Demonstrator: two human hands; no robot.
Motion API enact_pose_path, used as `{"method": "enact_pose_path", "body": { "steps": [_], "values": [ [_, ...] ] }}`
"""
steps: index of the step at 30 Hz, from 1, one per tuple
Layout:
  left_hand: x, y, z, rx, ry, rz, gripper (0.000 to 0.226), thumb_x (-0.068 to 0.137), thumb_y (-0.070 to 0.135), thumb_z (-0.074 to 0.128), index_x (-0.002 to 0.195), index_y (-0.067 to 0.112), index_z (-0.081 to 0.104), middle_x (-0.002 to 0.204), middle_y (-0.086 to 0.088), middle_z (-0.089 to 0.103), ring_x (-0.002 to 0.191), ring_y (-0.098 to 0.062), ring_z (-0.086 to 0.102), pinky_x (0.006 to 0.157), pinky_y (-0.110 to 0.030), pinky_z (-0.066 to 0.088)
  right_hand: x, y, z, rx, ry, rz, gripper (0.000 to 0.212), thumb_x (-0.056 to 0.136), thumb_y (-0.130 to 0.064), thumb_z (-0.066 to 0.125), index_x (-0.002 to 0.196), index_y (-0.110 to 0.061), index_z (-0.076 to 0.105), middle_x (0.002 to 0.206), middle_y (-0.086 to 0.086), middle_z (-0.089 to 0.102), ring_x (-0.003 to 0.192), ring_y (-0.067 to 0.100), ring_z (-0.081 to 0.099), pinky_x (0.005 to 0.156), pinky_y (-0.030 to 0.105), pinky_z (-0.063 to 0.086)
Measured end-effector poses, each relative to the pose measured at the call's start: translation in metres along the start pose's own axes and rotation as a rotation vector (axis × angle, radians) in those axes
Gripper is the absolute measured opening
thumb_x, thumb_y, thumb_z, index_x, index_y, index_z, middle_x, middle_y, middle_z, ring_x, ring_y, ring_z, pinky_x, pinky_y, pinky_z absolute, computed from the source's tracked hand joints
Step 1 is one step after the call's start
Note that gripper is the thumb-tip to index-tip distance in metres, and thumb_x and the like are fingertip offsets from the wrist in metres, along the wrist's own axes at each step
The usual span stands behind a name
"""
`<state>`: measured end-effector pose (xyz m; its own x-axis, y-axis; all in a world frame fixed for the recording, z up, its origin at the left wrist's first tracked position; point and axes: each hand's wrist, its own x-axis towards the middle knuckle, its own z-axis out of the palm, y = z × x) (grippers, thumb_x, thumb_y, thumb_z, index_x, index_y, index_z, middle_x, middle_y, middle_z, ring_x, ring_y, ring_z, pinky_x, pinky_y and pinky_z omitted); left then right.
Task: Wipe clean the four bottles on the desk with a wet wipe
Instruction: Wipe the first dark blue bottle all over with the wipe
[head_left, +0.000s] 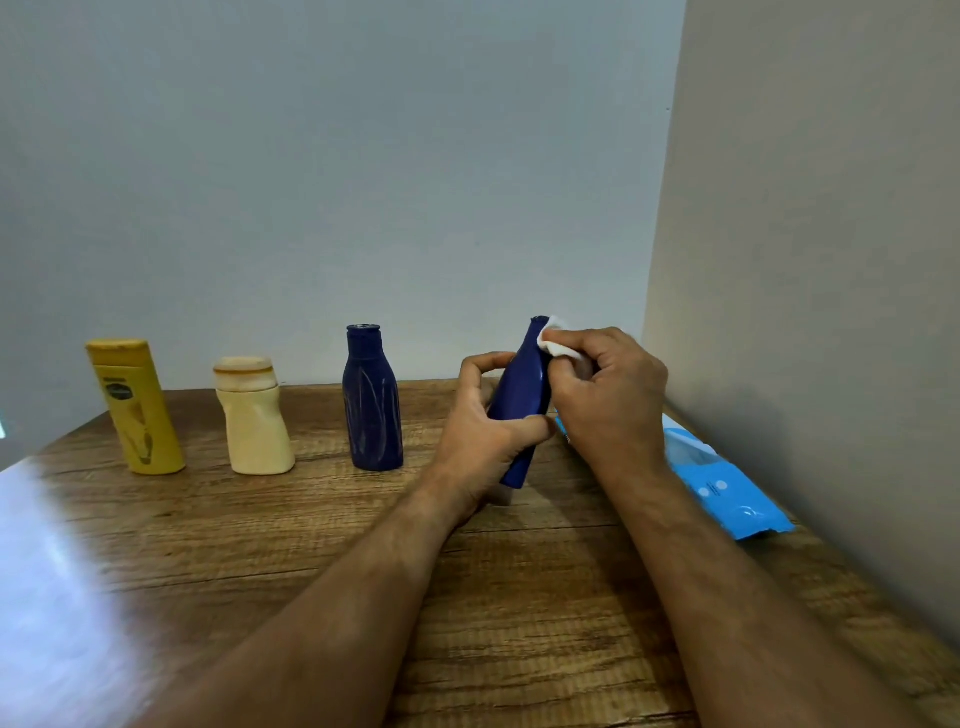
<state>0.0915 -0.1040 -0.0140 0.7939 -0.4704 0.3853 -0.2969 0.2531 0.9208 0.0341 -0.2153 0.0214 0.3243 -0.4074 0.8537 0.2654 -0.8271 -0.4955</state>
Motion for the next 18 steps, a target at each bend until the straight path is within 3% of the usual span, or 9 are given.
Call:
{"method": "enact_pose_path", "body": {
  "steps": [8, 12, 15, 18],
  "values": [
    [-0.001, 0.004, -0.008, -0.127, -0.018, -0.052, 0.066, 0.064, 0.015, 0.071, 0.125, 0.031, 0.053, 0.1, -0.006, 0.067, 0.077, -0.019, 0.061, 0.059, -0.034, 0.05, -0.003, -0.006, -0.005, 0.075, -0.157, -0.042, 0.017, 0.072, -0.011, 0.066, 0.085, -0.015, 0.076, 0.082, -0.004, 0.07, 0.077, 0.009, 0.063, 0.068, 0.02, 0.052],
    [-0.002, 0.005, -0.008, -0.19, -0.088, -0.078, 0.056, 0.065, 0.015, 0.067, 0.12, 0.027, 0.061, 0.096, -0.003, 0.066, 0.077, -0.017, 0.058, 0.061, -0.031, 0.046, 0.0, -0.005, -0.002, 0.062, -0.044, 0.009, 0.021, 0.083, -0.008, 0.065, 0.096, -0.018, 0.077, 0.092, -0.004, 0.071, 0.083, 0.005, 0.063, 0.076, 0.005, 0.046],
    [-0.002, 0.007, -0.008, -0.209, -0.094, -0.102, 0.058, 0.062, 0.018, 0.069, 0.119, 0.024, 0.063, 0.092, -0.004, 0.064, 0.07, -0.016, 0.056, 0.059, -0.031, 0.045, 0.002, -0.003, -0.002, 0.087, -0.033, 0.066, 0.023, 0.086, -0.009, 0.064, 0.102, -0.021, 0.076, 0.095, -0.006, 0.07, 0.085, 0.004, 0.063, 0.077, 0.01, 0.05],
    [0.0, 0.006, -0.011, -0.236, -0.065, -0.114, 0.064, 0.058, 0.021, 0.071, 0.122, 0.017, 0.066, 0.092, -0.005, 0.067, 0.074, -0.017, 0.06, 0.058, -0.031, 0.049, 0.0, -0.003, -0.004, 0.069, -0.09, 0.025, 0.022, 0.078, -0.006, 0.067, 0.094, -0.019, 0.078, 0.087, -0.004, 0.071, 0.079, 0.006, 0.063, 0.07, 0.008, 0.047]
  ]
}}
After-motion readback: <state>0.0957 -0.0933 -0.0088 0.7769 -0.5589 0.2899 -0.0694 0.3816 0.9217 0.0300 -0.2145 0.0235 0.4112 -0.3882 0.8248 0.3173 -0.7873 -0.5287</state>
